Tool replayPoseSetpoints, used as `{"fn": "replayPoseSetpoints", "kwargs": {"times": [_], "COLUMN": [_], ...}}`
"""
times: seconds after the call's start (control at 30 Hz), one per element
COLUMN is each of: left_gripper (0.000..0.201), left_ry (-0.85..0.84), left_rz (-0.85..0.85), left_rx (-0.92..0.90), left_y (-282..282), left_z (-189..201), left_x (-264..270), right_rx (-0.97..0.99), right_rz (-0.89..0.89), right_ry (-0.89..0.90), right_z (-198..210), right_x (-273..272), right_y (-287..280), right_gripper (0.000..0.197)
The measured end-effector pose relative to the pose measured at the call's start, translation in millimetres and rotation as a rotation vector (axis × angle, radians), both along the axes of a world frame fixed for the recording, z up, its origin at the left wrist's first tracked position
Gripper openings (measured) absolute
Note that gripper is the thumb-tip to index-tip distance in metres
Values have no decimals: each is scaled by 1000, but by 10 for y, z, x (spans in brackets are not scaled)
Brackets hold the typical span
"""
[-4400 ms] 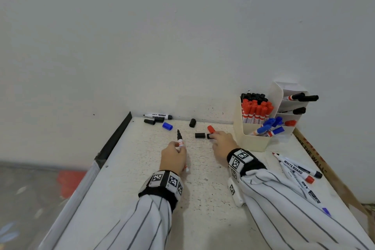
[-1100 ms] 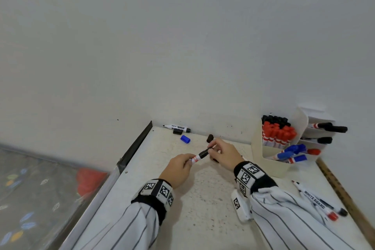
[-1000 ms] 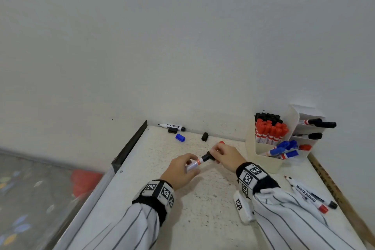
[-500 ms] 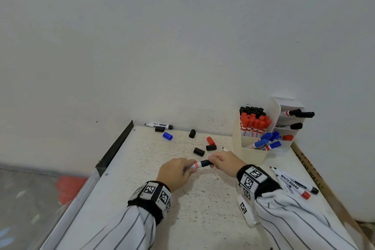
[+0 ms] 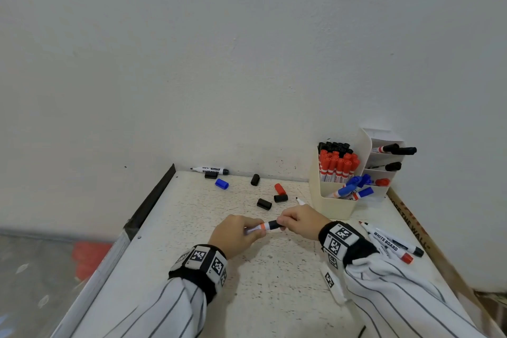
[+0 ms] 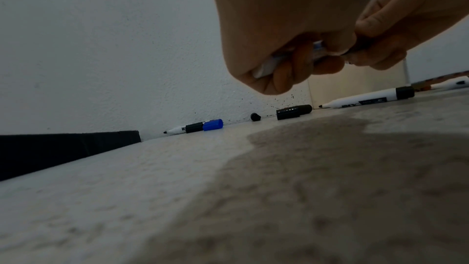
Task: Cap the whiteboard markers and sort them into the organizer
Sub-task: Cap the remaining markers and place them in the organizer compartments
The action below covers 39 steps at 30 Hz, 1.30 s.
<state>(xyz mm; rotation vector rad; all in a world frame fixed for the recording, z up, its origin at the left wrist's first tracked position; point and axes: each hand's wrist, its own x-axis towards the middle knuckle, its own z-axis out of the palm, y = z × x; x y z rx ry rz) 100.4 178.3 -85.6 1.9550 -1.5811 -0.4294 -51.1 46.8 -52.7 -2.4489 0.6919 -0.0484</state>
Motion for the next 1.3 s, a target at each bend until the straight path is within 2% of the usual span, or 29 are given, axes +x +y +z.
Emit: {"fn": "replayPoseSetpoints", "kwargs": {"times": [0.1,0.2,0.27,0.37,0.47,0.63,0.73,0.83,1.03,1.1,1.23,1.3], "left_gripper": [25,29,37,53,51,53,54,55,54,50,45,45], "left_ry": [106,248,284,240,163,-47,-154,-259,-419,-439,-395,-418], "left_rz": [19,44,31,40,22,-126,-180,-245,-252,-268,-241,-221], "left_rx": [-34,-113,-170,-124,45,311,351,394,389,345,323,312], "left_y": [-39,-132,-244,-452,-637,-858,-941,-1009,-1031,-1049,-1071,-1066], "left_z": [30,110,170,219,204,163,195,198,112,69,17,13], "left_x": [-93,-221,-334,-529,-726,-1011,-1100,-1110,-1054,-1036,-1039,-1019], "right_rx": [23,87,110,45,-3,-282,-366,-394,-444,-477,-548,-534], "right_rz": [-25,-73,-132,-253,-394,-607,-664,-676,-645,-633,-653,-672], "right_ry": [-51,-183,-298,-534,-766,-925,-967,-928,-947,-922,-764,-765], "right_z": [70,233,383,664,927,1086,1068,1021,1012,1034,1027,1016], "right_x": [-96,-231,-337,-530,-764,-1201,-1381,-1455,-1425,-1388,-1305,-1268], "right_y": [-16,-48,-97,-194,-346,-681,-821,-945,-1065,-1072,-1110,-1130], "right_gripper": [30,16,7,3,5,7,10,13,14,15,20,19]}}
